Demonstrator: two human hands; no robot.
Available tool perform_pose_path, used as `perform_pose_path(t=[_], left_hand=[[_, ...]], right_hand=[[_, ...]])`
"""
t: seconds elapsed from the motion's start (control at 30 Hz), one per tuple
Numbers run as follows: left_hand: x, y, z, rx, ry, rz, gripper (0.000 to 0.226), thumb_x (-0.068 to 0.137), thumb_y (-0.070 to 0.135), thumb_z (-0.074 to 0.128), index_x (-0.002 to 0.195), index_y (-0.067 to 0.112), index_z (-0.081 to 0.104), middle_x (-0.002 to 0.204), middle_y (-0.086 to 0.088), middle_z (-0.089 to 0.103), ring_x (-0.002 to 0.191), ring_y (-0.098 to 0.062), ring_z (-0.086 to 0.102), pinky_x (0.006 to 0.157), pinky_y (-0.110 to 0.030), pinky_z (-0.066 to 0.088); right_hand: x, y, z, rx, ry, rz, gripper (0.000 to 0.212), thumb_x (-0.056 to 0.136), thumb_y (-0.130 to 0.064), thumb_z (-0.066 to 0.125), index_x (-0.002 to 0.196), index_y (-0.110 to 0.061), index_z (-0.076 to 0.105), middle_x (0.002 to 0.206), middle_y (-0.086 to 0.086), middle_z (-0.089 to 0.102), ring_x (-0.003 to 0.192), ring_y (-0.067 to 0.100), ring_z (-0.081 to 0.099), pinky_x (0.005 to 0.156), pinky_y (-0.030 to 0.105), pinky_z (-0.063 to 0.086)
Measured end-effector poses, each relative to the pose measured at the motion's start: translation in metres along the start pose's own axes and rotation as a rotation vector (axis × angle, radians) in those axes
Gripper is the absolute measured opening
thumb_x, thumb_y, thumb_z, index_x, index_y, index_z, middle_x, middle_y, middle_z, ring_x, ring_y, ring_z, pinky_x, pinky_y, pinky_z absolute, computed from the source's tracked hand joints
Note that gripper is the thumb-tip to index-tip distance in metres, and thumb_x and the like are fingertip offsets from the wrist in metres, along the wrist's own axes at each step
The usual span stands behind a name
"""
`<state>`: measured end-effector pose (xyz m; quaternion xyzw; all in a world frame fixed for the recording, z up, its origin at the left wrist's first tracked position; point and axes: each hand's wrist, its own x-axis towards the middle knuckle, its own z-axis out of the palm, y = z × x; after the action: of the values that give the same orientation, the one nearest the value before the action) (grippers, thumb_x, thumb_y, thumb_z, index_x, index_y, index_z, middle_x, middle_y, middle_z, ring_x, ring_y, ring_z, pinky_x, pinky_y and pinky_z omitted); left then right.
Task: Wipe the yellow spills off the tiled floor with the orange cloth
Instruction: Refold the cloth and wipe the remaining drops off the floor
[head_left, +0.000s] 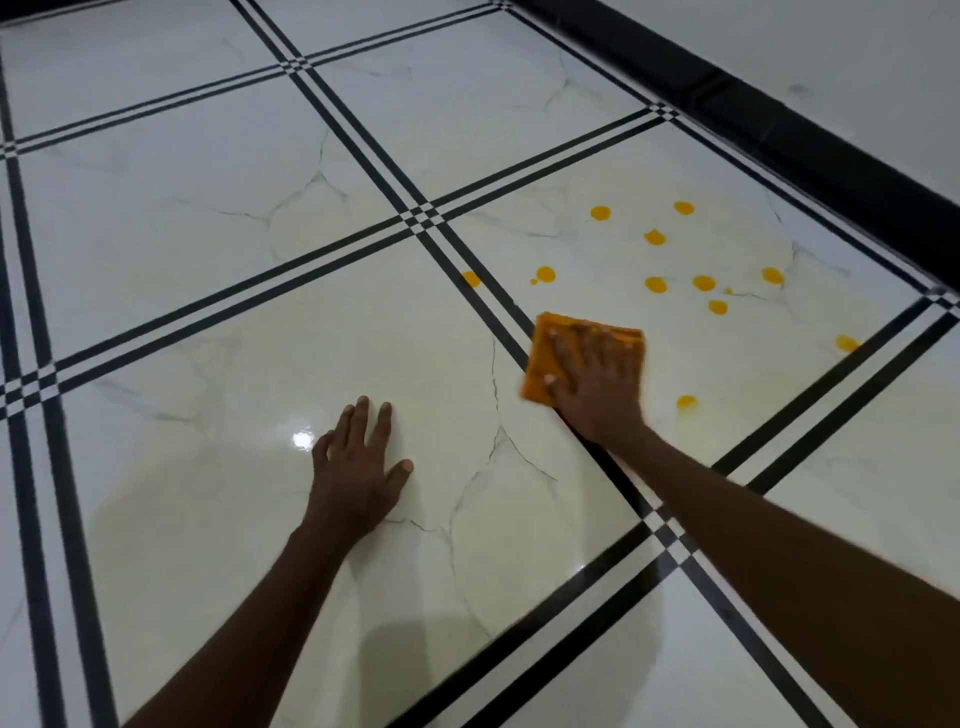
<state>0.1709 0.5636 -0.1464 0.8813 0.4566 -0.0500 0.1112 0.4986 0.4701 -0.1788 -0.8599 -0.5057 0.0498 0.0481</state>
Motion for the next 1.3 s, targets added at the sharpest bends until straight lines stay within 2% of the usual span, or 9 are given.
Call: perform_pose_path(t=[0.13,0.33,0.53,0.77,0.83,0.9,1.03,1.17,1.3], left_hand=[[-0.001,0.013,-0.003,-0.041,-0.019,-0.044,0.089,0.079,0.059,0.023,0.155,0.012,0.027,0.162,-0.018,0.02,0.15,-0.035,0.02,0.113,-0.051,0.024],[0.011,0.038,0.0,0.016,-0.086,-0.016,0.089,0.086,0.059,0.036,0.157,0.008,0.014,0.165,-0.016,0.005,0.153,-0.03,0.004,0.116,-0.048,0.017],[0.004,0.028,-0.013,0.062,-0.139,0.0,0.088,0.092,0.054,0.052,0.158,0.014,0.009,0.165,-0.015,0.0,0.153,-0.03,0.002,0.117,-0.046,0.018],[0.002,0.043,-0.012,0.031,-0.152,-0.028,0.096,0.09,0.06,0.05,0.158,0.013,0.001,0.165,-0.017,-0.003,0.152,-0.033,0.002,0.117,-0.049,0.02],[0.002,0.037,-0.01,0.042,-0.163,-0.025,0.095,0.091,0.063,0.046,0.158,0.016,-0.004,0.165,-0.014,-0.008,0.153,-0.031,-0.002,0.118,-0.048,0.017],[0.0,0.036,-0.008,0.046,-0.157,-0.022,0.095,0.092,0.064,0.044,0.157,0.018,-0.006,0.165,-0.013,-0.01,0.153,-0.029,-0.004,0.118,-0.047,0.018],[0.001,0.041,-0.01,0.065,-0.179,-0.033,0.095,0.092,0.062,0.046,0.157,0.016,-0.006,0.165,-0.014,-0.01,0.153,-0.031,-0.003,0.118,-0.047,0.019],[0.005,0.04,-0.016,0.099,-0.226,-0.013,0.097,0.092,0.062,0.047,0.157,0.016,-0.008,0.165,-0.014,-0.011,0.153,-0.031,-0.002,0.118,-0.046,0.02],[0.009,0.039,-0.02,0.115,-0.277,-0.016,0.1,0.091,0.06,0.05,0.157,0.016,-0.01,0.164,-0.015,-0.013,0.153,-0.031,-0.004,0.119,-0.047,0.019]], right_hand=[[-0.092,0.006,-0.001,0.041,0.065,0.178,0.074,0.098,-0.062,0.022,0.164,-0.031,0.013,0.169,0.019,0.02,0.153,0.047,0.019,0.121,0.069,0.012],[-0.035,-0.041,0.011,0.027,-0.019,-0.188,0.07,0.098,-0.061,0.027,0.163,-0.038,0.013,0.172,0.011,0.012,0.156,0.041,0.015,0.122,0.066,0.011],[-0.072,0.034,-0.005,-0.004,0.052,0.244,0.073,0.097,-0.062,0.022,0.164,-0.032,0.015,0.168,0.018,0.023,0.152,0.047,0.023,0.12,0.069,0.013],[-0.048,-0.039,-0.015,0.041,-0.171,-0.178,0.074,0.094,-0.064,0.007,0.163,-0.037,0.01,0.172,0.01,0.007,0.158,0.037,0.006,0.124,0.061,0.003],[-0.036,-0.04,-0.039,0.215,-0.104,-0.003,0.073,0.095,-0.055,0.014,0.156,-0.025,0.041,0.158,0.018,0.042,0.148,0.038,0.036,0.119,0.055,0.025],[-0.046,-0.03,-0.059,0.285,0.161,0.289,0.05,0.103,-0.039,0.035,0.132,-0.012,0.065,0.121,0.02,0.07,0.116,0.041,0.062,0.098,0.048,0.044],[-0.071,-0.022,-0.058,0.315,-0.004,0.755,0.043,0.097,-0.034,0.063,0.127,-0.006,0.053,0.122,0.019,0.066,0.114,0.04,0.061,0.098,0.048,0.042],[-0.055,-0.025,-0.046,0.485,-0.073,0.872,0.033,0.095,-0.03,0.064,0.116,-0.005,0.064,0.115,0.018,0.069,0.111,0.039,0.063,0.099,0.047,0.045],[-0.046,-0.025,-0.053,0.696,-0.024,0.795,0.032,0.095,-0.031,0.062,0.105,-0.001,0.068,0.101,0.015,0.069,0.094,0.031,0.064,0.08,0.038,0.05]])
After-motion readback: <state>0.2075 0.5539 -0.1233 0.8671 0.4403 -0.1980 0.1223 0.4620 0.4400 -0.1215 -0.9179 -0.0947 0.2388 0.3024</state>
